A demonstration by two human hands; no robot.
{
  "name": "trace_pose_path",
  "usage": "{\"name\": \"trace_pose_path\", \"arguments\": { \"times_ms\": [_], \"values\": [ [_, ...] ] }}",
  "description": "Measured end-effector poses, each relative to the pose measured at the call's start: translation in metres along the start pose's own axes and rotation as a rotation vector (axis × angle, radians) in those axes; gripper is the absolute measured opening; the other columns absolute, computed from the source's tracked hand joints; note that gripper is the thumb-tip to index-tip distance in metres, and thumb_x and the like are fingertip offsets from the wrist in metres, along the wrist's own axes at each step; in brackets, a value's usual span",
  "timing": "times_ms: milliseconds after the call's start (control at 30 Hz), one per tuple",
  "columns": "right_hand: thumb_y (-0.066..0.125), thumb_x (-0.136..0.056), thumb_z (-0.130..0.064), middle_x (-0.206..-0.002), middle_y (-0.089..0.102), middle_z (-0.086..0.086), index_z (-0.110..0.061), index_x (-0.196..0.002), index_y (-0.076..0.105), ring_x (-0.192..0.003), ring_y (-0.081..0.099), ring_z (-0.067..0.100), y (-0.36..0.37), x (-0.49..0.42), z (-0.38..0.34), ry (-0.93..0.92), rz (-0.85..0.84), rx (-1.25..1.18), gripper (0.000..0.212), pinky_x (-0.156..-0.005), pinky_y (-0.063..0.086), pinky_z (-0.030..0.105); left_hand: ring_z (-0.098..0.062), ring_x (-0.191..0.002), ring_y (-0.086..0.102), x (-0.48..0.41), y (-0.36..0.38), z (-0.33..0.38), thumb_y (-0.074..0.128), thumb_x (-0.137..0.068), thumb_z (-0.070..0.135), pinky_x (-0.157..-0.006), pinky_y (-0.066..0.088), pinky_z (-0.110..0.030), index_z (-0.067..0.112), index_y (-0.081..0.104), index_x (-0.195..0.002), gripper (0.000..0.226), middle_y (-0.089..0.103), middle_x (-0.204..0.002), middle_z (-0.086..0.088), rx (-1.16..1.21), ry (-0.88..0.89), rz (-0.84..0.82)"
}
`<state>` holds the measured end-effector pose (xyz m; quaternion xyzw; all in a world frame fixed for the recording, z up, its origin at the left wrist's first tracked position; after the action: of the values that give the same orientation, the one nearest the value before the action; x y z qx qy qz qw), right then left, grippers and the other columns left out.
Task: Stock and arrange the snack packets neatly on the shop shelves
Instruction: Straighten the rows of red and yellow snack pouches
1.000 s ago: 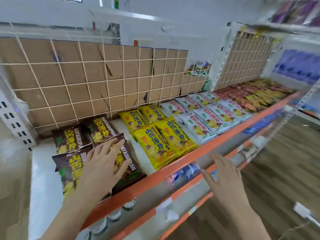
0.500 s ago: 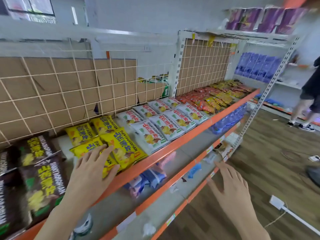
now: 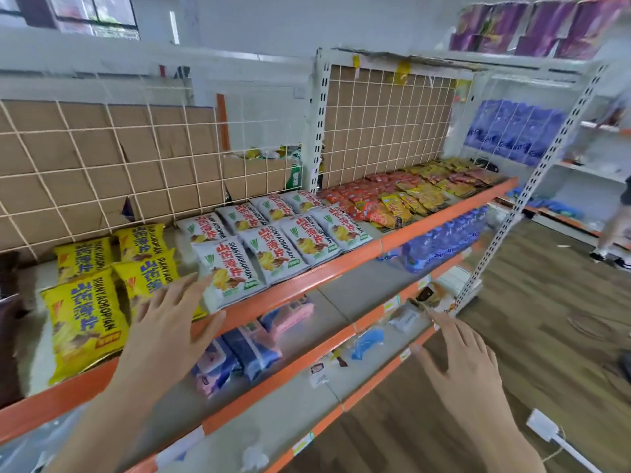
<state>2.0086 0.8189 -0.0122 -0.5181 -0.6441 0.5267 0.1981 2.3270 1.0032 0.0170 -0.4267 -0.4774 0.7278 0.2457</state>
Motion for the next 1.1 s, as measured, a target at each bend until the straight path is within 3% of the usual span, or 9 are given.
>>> {"name": "trace_pose_path", "arguments": {
  "times_ms": [200,333,400,467,533,633,767,933,1100],
  "values": [
    [0.056,-0.087,-0.045,-0.133,0.05,-0.005,-0.026,-0.131,0.046,-0.124,0.045,0.022,-0.002,-0.042,0.039,0.014,0.041,-0.025,0.049,-0.099,0.036,0.042,-0.037,-0.106,0.06,-0.049,0.029,0.049,0.048,-0.088,0.05,-0.082,0.048,-0.055,0.013,0.057,-0.125,0.053,0.062,-0.12,-0.01,0.001,0.051,0.016],
    [0.034,-0.08,-0.06,-0.125,0.055,-0.003,-0.026,-0.125,0.05,-0.115,0.052,0.025,-0.004,-0.082,0.062,0.015,0.104,-0.014,0.058,-0.091,0.042,0.043,-0.038,-0.105,0.061,-0.095,0.059,0.082,0.044,-0.084,0.051,-0.085,0.047,-0.055,0.012,0.058,-0.125,0.059,0.062,-0.12,-0.011,0.031,0.086,0.011],
    [0.04,-0.081,-0.055,-0.118,0.058,-0.001,-0.026,-0.121,0.052,-0.109,0.056,0.028,-0.007,-0.106,0.071,0.007,0.138,0.012,0.051,-0.086,0.045,0.043,-0.038,-0.108,0.06,-0.121,0.073,0.097,0.047,-0.086,0.05,-0.087,0.046,-0.056,0.011,0.057,-0.127,0.057,0.06,-0.124,-0.012,0.074,0.094,0.009],
    [0.06,-0.082,-0.041,-0.117,0.059,0.002,-0.023,-0.121,0.055,-0.106,0.058,0.032,-0.012,-0.134,0.082,0.006,0.177,0.033,0.043,-0.085,0.045,0.045,-0.038,-0.113,0.056,-0.149,0.082,0.112,0.049,-0.091,0.049,-0.09,0.043,-0.057,0.012,0.054,-0.13,0.054,0.056,-0.129,-0.011,0.116,0.099,0.027],
    [0.072,-0.079,-0.027,-0.121,0.057,0.004,-0.02,-0.123,0.056,-0.108,0.057,0.034,-0.011,-0.162,0.094,0.013,0.163,0.048,0.047,-0.087,0.043,0.047,-0.038,-0.117,0.052,-0.175,0.094,0.126,0.045,-0.093,0.051,-0.092,0.041,-0.056,0.014,0.052,-0.132,0.054,0.054,-0.131,-0.01,0.15,0.107,0.026],
    [0.069,-0.08,-0.029,-0.126,0.055,0.005,-0.02,-0.125,0.054,-0.114,0.053,0.034,-0.011,-0.196,0.109,0.059,0.136,0.06,0.048,-0.092,0.04,0.048,-0.04,-0.113,0.055,-0.207,0.108,0.143,0.044,-0.093,0.051,-0.091,0.042,-0.058,0.012,0.053,-0.13,0.055,0.057,-0.127,-0.012,0.134,0.131,0.024],
    [0.065,-0.082,-0.032,-0.126,0.054,0.003,-0.02,-0.123,0.054,-0.117,0.049,0.031,-0.005,-0.235,0.129,0.075,0.101,0.054,0.045,-0.095,0.035,0.045,-0.043,-0.109,0.057,-0.239,0.126,0.153,0.061,-0.086,0.036,-0.088,0.042,-0.061,0.008,0.054,-0.129,0.052,0.058,-0.125,-0.016,0.107,0.091,-0.009],
    [0.063,-0.083,-0.033,-0.125,0.054,0.006,-0.02,-0.128,0.052,-0.118,0.049,0.033,0.01,-0.286,0.154,0.07,0.065,0.031,0.048,-0.095,0.036,0.048,-0.042,-0.115,0.052,-0.264,0.145,0.155,0.039,-0.082,0.052,-0.092,0.041,-0.06,0.014,0.049,-0.134,0.064,0.053,-0.132,-0.013,0.061,0.024,-0.092],
    [0.066,-0.083,-0.026,-0.13,0.051,0.006,-0.018,-0.131,0.049,-0.119,0.048,0.032,0.037,-0.348,0.173,-0.017,0.003,0.0,0.051,-0.095,0.035,0.047,-0.044,-0.119,0.049,-0.283,0.163,0.157,0.042,-0.081,0.05,-0.092,0.043,-0.062,0.014,0.05,-0.134,0.064,0.052,-0.134,-0.012,0.052,-0.1,-0.082]
  ]
}}
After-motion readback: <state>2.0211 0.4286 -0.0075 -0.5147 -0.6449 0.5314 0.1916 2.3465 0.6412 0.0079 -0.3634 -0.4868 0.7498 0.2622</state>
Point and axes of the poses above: each hand's wrist, its own x-axis away from the middle knuckle, its own y-axis out of the palm, z = x × y, the point moved 6 cm from there along -x, towards the middle knuckle
